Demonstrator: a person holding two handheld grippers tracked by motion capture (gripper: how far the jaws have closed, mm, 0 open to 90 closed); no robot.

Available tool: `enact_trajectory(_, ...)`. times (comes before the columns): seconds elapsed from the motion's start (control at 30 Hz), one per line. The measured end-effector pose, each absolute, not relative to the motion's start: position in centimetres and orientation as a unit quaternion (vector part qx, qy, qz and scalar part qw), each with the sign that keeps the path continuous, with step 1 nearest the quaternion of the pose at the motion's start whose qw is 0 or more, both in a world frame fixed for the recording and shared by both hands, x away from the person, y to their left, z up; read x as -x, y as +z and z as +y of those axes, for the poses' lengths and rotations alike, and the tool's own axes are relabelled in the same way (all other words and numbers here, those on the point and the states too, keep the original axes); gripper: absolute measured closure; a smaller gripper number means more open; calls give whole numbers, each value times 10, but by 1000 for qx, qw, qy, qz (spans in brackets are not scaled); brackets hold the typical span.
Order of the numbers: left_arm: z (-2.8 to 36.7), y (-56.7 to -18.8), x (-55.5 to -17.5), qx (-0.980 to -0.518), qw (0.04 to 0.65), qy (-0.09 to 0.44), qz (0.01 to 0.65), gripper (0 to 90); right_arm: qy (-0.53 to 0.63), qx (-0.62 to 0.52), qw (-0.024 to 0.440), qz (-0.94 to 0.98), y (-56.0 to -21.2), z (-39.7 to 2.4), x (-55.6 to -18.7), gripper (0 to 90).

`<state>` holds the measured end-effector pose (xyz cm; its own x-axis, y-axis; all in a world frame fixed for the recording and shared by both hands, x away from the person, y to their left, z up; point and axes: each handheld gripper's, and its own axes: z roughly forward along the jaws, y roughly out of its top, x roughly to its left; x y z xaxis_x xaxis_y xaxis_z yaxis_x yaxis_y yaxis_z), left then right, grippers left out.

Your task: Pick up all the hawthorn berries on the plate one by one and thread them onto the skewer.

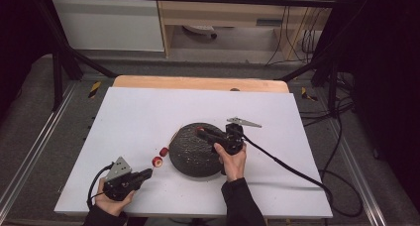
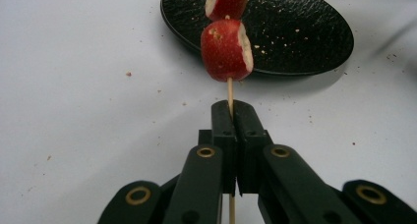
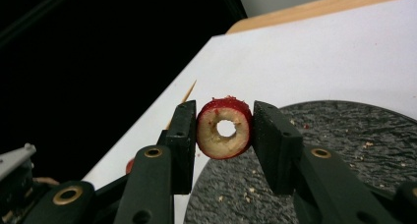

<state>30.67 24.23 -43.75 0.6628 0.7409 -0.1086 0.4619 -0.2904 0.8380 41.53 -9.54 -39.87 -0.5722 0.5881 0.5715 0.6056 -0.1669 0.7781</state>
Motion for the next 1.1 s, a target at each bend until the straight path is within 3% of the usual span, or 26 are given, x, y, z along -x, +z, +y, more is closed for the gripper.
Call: enact_trajectory(1.1,214,-437,-299,-779,483,147,372,880,-707,490,-9,-510,-406,-91,-421,631)
